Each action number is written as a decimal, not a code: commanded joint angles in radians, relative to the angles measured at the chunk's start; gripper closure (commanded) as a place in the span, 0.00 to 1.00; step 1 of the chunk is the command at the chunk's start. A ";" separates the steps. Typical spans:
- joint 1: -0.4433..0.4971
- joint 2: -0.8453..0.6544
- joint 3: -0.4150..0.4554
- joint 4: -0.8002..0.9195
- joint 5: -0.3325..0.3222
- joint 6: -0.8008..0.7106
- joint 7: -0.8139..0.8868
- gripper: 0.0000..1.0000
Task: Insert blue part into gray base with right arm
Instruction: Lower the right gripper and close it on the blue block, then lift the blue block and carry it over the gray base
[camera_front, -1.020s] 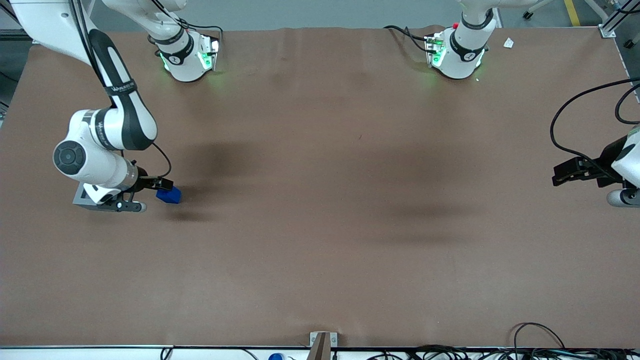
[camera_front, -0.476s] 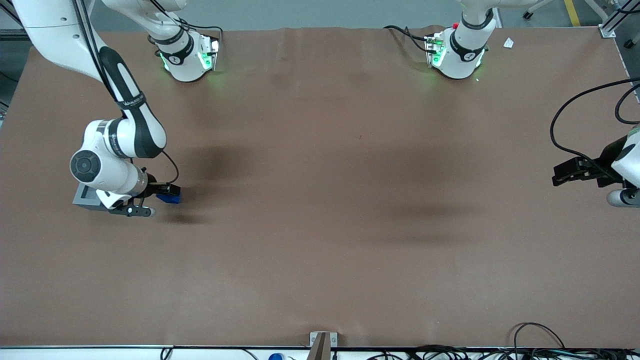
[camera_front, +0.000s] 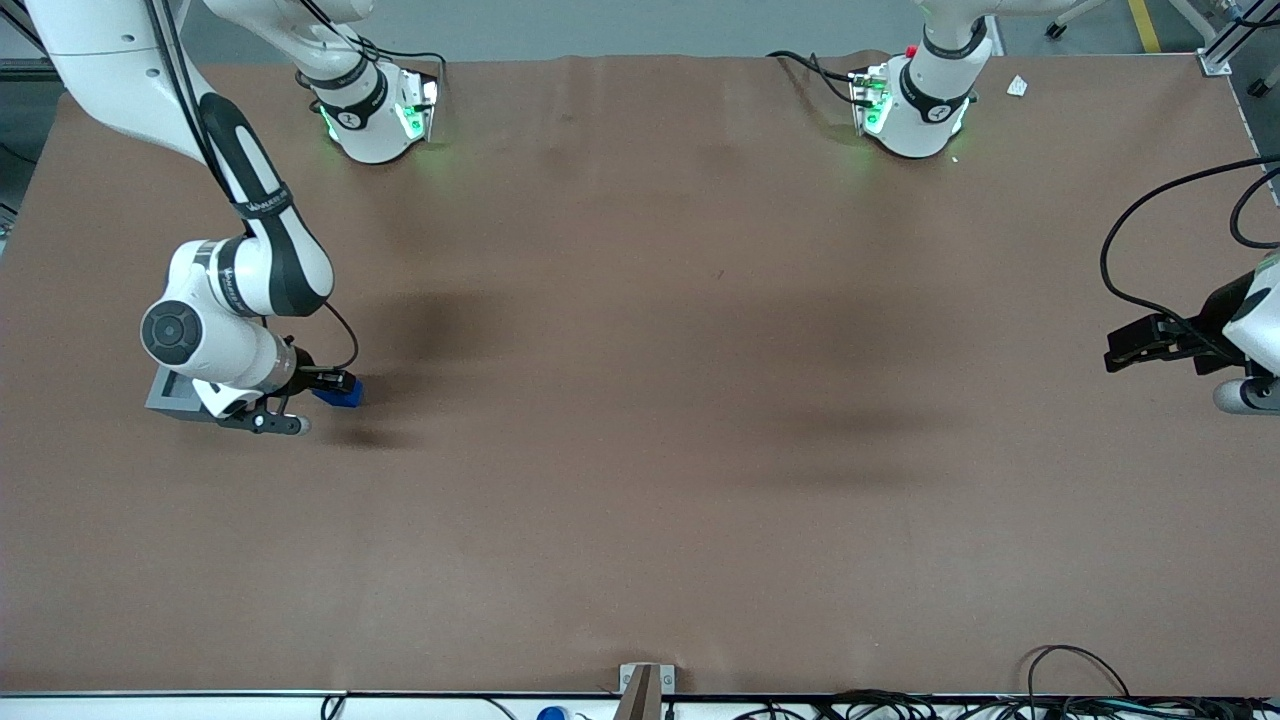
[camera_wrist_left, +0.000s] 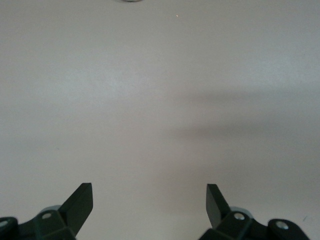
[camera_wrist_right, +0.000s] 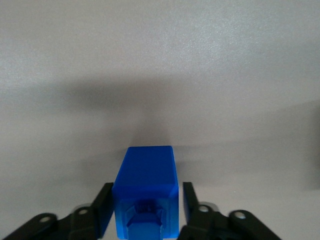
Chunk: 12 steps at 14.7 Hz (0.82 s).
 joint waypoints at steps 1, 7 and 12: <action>0.008 -0.005 -0.003 0.000 0.002 -0.006 0.019 0.58; -0.003 -0.007 -0.006 0.042 0.001 -0.046 0.010 0.73; -0.087 -0.012 -0.009 0.308 -0.013 -0.452 -0.080 0.75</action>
